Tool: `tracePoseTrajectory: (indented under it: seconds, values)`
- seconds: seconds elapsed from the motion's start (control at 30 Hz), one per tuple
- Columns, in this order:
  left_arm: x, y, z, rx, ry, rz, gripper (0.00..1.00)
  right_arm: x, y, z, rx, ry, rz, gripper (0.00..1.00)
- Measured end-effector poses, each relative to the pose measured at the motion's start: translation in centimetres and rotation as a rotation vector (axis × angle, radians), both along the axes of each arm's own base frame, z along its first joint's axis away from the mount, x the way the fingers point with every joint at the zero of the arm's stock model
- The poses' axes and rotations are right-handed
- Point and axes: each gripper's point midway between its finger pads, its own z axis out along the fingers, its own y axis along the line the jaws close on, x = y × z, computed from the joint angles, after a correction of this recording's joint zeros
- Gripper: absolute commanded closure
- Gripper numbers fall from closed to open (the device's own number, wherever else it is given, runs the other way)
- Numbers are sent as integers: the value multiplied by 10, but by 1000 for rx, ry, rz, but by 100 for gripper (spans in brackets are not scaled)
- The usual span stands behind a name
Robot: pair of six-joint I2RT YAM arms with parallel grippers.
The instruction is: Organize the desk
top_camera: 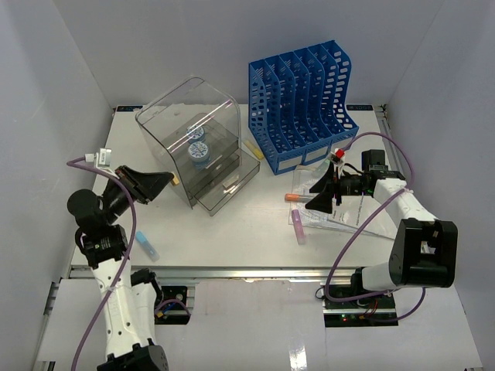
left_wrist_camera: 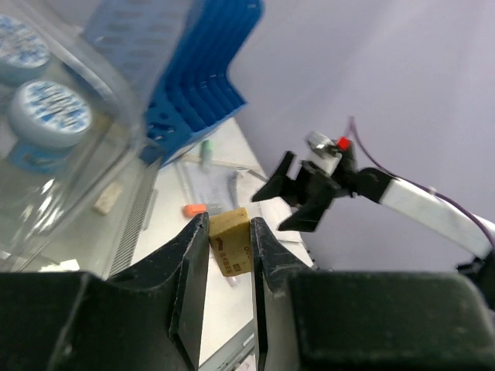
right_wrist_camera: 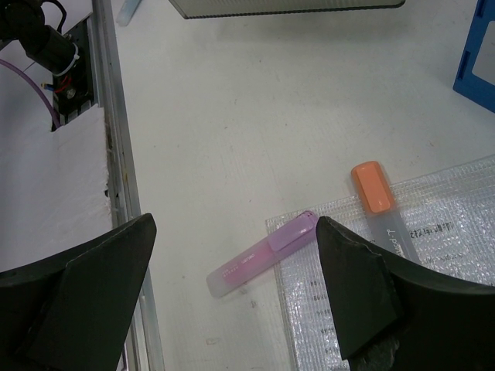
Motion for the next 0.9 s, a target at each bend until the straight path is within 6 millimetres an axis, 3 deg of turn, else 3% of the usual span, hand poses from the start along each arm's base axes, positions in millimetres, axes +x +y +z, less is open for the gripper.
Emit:
tracePoseTrajectory:
  seconds: [0.2,0.3,0.43,0.57,0.67,0.77,0.9]
  values:
    - [-19,-29,29,-28,-186,-111,100,2,-1,-5,-12,8,-4,10]
    - [-16,-45,41,-25,-230,-155,100,3,-2,-7,-20,4,-5,10]
    - [-2,-94,41,19,-185,-270,100,4,-3,-10,-30,9,-8,10]
    - [20,-150,22,167,-124,-297,100,5,-4,-14,-40,18,-12,10]
    - [45,-178,0,332,-85,-251,100,5,-4,-15,-46,18,-14,10]
    - [74,-179,-24,510,-61,-141,100,6,-5,-16,-50,18,-16,10]
    - [113,-156,-54,748,-22,19,100,6,-5,-16,-53,17,-17,10]
